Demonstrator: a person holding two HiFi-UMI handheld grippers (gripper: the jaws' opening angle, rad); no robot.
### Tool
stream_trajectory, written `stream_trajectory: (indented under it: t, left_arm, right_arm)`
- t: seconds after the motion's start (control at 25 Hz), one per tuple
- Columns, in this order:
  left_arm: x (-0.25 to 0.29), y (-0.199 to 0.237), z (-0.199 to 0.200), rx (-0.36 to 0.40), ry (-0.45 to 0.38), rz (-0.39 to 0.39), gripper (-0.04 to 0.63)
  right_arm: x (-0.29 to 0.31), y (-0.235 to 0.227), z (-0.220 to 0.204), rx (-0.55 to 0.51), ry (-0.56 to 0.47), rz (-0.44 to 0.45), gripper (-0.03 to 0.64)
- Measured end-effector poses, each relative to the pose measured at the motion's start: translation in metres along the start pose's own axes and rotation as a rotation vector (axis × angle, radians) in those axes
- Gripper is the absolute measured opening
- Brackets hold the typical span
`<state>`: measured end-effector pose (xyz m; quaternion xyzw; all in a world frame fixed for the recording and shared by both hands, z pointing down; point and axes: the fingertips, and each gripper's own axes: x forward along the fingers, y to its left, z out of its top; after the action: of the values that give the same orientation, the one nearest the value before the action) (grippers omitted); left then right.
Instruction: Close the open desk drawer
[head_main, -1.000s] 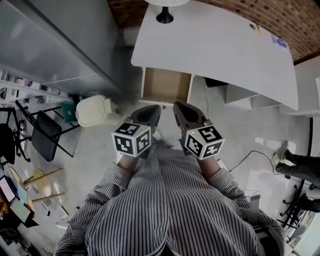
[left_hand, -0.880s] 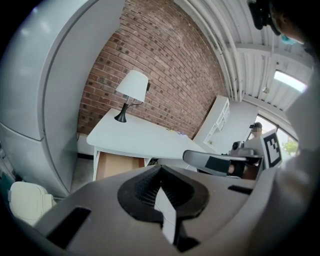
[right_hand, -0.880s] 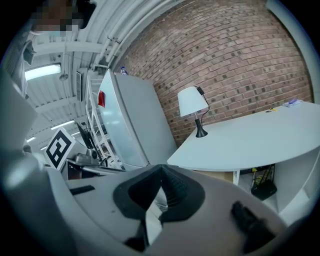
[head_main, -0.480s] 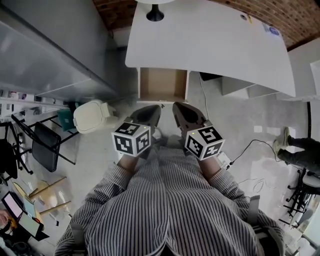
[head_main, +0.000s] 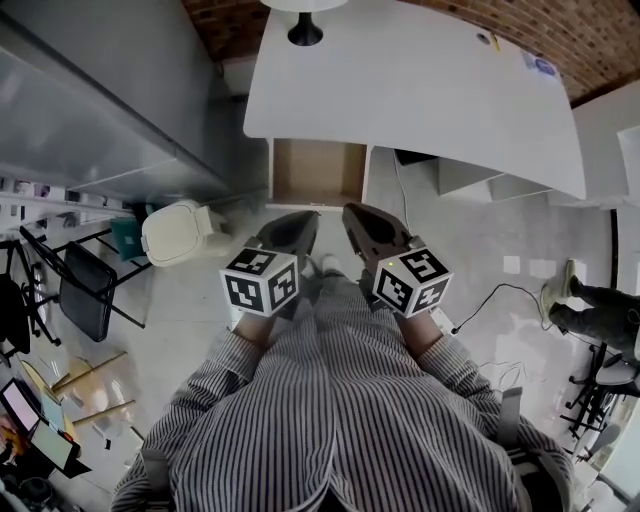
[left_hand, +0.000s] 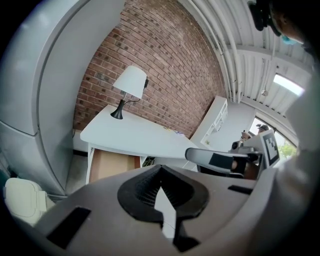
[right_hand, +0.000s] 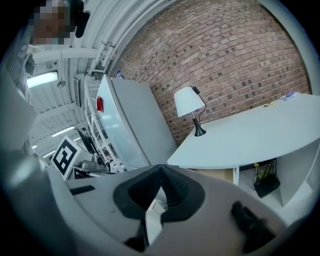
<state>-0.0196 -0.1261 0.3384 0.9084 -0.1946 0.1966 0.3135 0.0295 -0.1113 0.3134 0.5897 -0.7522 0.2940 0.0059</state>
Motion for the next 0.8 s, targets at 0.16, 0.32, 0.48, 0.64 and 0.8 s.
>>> stream_trajectory:
  t: [0.16, 0.32, 0.48, 0.64, 0.8]
  left_arm:
    - [0.002, -0.001, -0.007, -0.018, 0.009, -0.001, 0.012]
    - [0.004, 0.010, -0.011, -0.034, 0.020, 0.020, 0.012]
    - [0.005, 0.029, -0.017, -0.057, 0.031, 0.053, 0.011]
    - [0.007, 0.043, -0.028, -0.072, 0.052, 0.064, 0.011]
    - [0.014, 0.060, -0.040, -0.089, 0.087, 0.070, 0.011]
  right_arm:
    - [0.002, 0.001, -0.005, -0.015, 0.019, 0.019, 0.017]
    - [0.006, -0.002, -0.014, 0.002, 0.048, 0.019, 0.017]
    - [0.012, -0.009, -0.025, 0.019, 0.068, 0.013, 0.017]
    - [0.024, -0.014, -0.039, 0.025, 0.090, 0.013, 0.017]
    - [0.041, -0.021, -0.049, 0.028, 0.105, 0.012, 0.017]
